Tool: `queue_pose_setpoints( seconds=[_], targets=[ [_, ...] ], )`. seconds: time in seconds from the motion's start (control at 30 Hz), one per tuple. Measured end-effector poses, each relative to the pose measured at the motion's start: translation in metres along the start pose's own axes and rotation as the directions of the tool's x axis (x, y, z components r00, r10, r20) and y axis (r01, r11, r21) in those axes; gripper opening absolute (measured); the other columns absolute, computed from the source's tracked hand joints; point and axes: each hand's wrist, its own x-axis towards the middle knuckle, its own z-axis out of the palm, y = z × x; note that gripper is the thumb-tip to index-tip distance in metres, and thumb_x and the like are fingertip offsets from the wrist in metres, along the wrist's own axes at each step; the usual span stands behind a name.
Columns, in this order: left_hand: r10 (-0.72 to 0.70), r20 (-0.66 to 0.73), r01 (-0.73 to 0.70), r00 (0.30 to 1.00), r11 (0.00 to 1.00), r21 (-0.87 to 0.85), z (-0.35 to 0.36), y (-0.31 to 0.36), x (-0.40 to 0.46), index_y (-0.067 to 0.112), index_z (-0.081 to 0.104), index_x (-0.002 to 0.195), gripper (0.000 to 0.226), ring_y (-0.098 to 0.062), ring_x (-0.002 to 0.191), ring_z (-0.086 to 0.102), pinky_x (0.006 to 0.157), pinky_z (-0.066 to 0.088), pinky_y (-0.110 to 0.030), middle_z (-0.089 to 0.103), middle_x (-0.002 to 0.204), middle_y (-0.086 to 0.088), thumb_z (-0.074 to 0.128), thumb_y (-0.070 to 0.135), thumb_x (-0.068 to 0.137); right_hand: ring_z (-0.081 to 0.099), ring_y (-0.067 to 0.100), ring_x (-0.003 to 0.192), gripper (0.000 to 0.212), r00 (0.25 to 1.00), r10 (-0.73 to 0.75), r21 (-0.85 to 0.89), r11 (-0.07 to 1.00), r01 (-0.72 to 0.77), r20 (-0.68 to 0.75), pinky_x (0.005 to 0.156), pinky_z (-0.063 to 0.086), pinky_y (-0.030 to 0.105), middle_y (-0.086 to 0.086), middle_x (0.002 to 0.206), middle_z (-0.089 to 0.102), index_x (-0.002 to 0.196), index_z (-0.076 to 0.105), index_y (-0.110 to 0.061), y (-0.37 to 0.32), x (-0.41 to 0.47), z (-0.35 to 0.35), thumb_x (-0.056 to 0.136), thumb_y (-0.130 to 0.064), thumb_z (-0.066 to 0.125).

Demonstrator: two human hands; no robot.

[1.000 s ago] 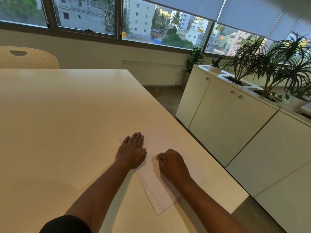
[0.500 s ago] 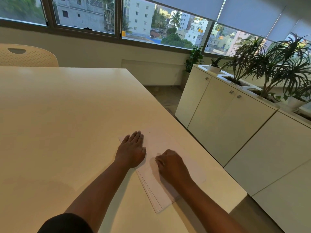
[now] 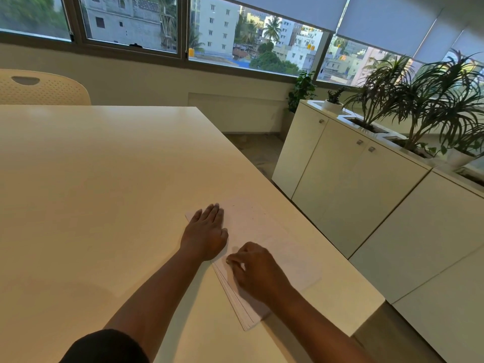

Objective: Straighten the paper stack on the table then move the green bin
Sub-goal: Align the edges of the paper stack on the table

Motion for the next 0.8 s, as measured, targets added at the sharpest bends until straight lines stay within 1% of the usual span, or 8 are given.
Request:
queue_pose_setpoints(
  seconds=[0.17,0.23,0.33,0.43,0.57,0.67,0.73,0.8],
  targets=[
    [0.0,-0.006,0.0,1.0,1.0,-0.011,-0.001,0.001,-0.001,0.012,0.004,0.157,0.062,-0.016,0.152,-0.004,0.124,0.0,-0.037,-0.002,0.166,-0.006,0.017,0.038,0.103,0.06,0.01,0.08,0.022,0.995,0.082,-0.026,0.996,-0.083,-0.05,0.079,0.052,0.02,0.003,0.092,0.068,0.101,0.074,-0.017,0.02,0.001,-0.018,0.095,-0.026,0.056],
    [0.002,-0.008,-0.002,1.0,1.0,-0.005,-0.001,0.002,-0.001,0.012,0.003,0.157,0.062,-0.016,0.152,-0.004,0.124,0.0,-0.038,-0.002,0.166,-0.006,0.016,0.038,0.103,0.058,0.009,0.076,0.026,0.991,0.109,-0.089,0.989,-0.116,-0.084,0.073,0.047,0.015,0.004,0.089,0.068,0.095,0.074,-0.014,0.024,0.005,-0.022,0.097,-0.028,0.052],
    [-0.004,0.0,0.004,1.0,1.0,-0.009,-0.002,0.002,-0.002,0.011,0.003,0.157,0.062,-0.016,0.152,-0.004,0.124,0.0,-0.037,-0.002,0.166,-0.006,0.016,0.038,0.103,0.056,0.008,0.076,0.025,1.0,0.017,-0.073,0.997,-0.018,-0.023,0.072,0.041,0.014,0.003,0.089,0.067,0.092,0.073,-0.016,0.006,0.003,-0.01,0.097,-0.029,0.052],
    [0.0,-0.001,-0.001,1.0,1.0,-0.006,-0.003,0.002,-0.001,0.011,0.003,0.157,0.062,-0.016,0.152,-0.003,0.124,0.0,-0.037,-0.001,0.166,-0.006,0.017,0.037,0.103,0.059,0.008,0.083,0.022,0.999,-0.036,0.007,0.999,0.036,0.021,0.075,0.047,0.014,-0.001,0.097,0.066,0.106,0.072,-0.023,-0.004,-0.005,-0.001,0.094,-0.032,0.056],
    [0.005,-0.01,-0.005,1.0,1.0,-0.02,-0.003,0.002,-0.002,0.01,0.004,0.157,0.062,-0.016,0.152,-0.003,0.124,-0.001,-0.036,0.0,0.166,-0.006,0.018,0.037,0.103,0.061,0.013,0.08,0.021,0.998,0.057,-0.014,0.998,-0.057,-0.023,0.077,0.05,0.022,0.005,0.093,0.069,0.104,0.074,-0.018,0.019,0.0,-0.02,0.094,-0.025,0.056],
    [0.006,-0.011,-0.006,1.0,1.0,-0.02,-0.003,0.002,-0.001,0.011,0.004,0.157,0.062,-0.016,0.152,-0.003,0.123,-0.001,-0.036,0.0,0.166,-0.006,0.018,0.037,0.103,0.062,0.016,0.081,0.023,0.99,0.117,-0.077,0.989,-0.122,-0.076,0.076,0.049,0.02,0.005,0.09,0.068,0.101,0.075,-0.016,0.029,0.006,-0.027,0.095,-0.024,0.054],
    [0.004,-0.01,-0.004,1.0,1.0,-0.018,-0.002,0.002,-0.001,0.01,0.004,0.157,0.062,-0.016,0.152,-0.003,0.123,-0.001,-0.036,0.0,0.166,-0.006,0.018,0.037,0.103,0.061,0.014,0.079,0.023,0.996,0.068,-0.086,0.994,-0.073,-0.06,0.077,0.051,0.023,0.004,0.089,0.067,0.097,0.075,-0.017,0.019,0.007,-0.019,0.095,-0.026,0.053],
    [0.0,-0.009,0.0,1.0,1.0,-0.018,-0.002,0.002,-0.001,0.011,0.004,0.157,0.062,-0.015,0.152,-0.003,0.123,-0.001,-0.036,0.0,0.166,-0.006,0.018,0.037,0.103,0.058,0.008,0.079,0.021,1.0,0.009,0.002,1.0,-0.009,-0.004,0.077,0.05,0.019,0.001,0.093,0.068,0.102,0.074,-0.021,0.004,0.005,-0.006,0.094,-0.028,0.056]
  ],
)
